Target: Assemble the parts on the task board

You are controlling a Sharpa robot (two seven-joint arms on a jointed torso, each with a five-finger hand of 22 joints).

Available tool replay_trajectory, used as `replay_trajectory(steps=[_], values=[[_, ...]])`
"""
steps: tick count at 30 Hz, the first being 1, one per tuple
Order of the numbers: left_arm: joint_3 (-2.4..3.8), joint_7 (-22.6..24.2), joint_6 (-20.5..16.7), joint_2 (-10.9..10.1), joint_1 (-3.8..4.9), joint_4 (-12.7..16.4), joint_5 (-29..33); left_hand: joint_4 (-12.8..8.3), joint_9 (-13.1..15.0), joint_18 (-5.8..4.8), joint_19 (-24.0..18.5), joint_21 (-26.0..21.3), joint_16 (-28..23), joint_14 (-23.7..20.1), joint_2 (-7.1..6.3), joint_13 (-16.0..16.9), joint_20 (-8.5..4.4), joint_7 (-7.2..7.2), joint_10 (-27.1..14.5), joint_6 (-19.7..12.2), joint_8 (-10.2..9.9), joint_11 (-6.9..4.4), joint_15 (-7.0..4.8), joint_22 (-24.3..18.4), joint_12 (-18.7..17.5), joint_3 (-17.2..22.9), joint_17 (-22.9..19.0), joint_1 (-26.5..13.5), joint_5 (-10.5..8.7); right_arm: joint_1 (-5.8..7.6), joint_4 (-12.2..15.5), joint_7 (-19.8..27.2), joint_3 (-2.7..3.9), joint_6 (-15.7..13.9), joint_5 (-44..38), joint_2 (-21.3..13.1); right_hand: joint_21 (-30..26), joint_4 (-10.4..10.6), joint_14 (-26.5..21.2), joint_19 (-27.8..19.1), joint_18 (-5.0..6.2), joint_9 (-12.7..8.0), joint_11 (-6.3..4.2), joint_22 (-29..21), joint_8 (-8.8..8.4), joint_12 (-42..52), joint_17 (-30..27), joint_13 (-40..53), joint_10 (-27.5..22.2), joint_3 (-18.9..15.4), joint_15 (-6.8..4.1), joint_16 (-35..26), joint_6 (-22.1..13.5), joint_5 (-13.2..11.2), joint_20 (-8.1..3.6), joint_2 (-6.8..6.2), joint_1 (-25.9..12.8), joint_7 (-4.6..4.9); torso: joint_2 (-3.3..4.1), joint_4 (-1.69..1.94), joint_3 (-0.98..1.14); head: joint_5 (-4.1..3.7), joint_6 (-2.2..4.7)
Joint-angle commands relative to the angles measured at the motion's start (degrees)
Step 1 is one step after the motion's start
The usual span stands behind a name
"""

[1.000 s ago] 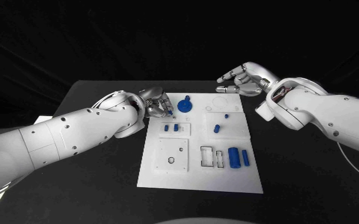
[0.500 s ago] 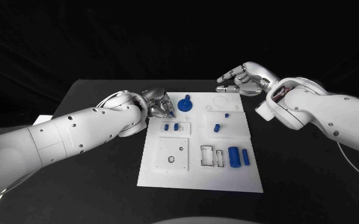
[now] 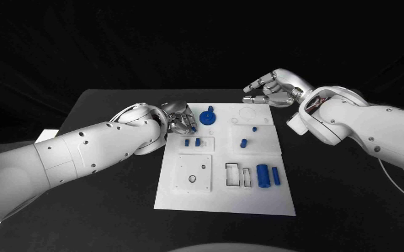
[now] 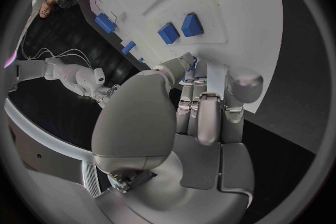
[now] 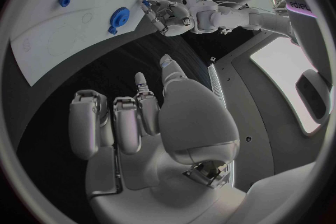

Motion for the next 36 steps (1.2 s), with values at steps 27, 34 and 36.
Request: replay_trajectory(steps=[27,34,36], values=[[-0.22,-0.75,2.27,1.54,-0.26,-0.86,-3.25,0.00,0.06,-0.73,0.77,0.15,0.11,2.54,0.04,0.16,-0.25,-0.10,0.68,0.42,-0.34,0.09,-0.30,0.12,-0.21,-0.50,-0.05,-0.51,-0.16,-0.05,0.07,0.43,0.01,0.92,-0.38,0.11,-0.16,-0.10,4.65,-0.37,1.13,0.06,0.03,0.07,0.19,0.39,9.59,6.80,0.08,-0.24,-0.09,-0.18,-0.02,-0.33,0.05,0.40,0.19,-0.15,-0.02,0.03,-0.01,-0.11,-0.26],[-0.28,-0.96,2.67,1.60,-0.29,-0.76,-3.33,-0.17,0.12,-0.73,0.78,0.22,0.13,2.54,0.15,0.27,-0.30,-0.25,1.12,0.80,-0.32,-0.05,-0.40,0.23,-0.30,-0.70,-0.06,-0.49,-0.18,-0.05,0.05,0.41,0.01,0.96,-0.38,0.10,-0.16,-0.10,4.65,-0.37,1.13,0.06,0.03,0.07,0.19,0.39,9.59,6.80,0.08,-0.24,-0.09,-0.18,-0.02,-0.33,0.05,0.40,0.19,-0.15,0.01,-0.01,-0.01,-0.07,-0.26],[-0.28,-1.05,2.75,1.59,-0.29,-0.79,-3.37,-0.20,0.13,-0.74,0.79,0.27,0.17,2.55,0.13,0.29,-0.31,-0.27,1.17,0.83,-0.33,-0.07,-0.41,0.29,-0.32,-0.74,0.01,-0.49,-0.19,-0.05,0.05,0.39,0.01,0.96,-0.38,0.08,-0.16,-0.10,4.65,-0.37,1.13,0.06,0.03,0.07,0.19,0.39,9.59,6.80,0.08,-0.24,-0.09,-0.18,-0.02,-0.33,0.05,0.40,0.19,-0.15,0.02,-0.01,-0.01,-0.10,-0.31]])
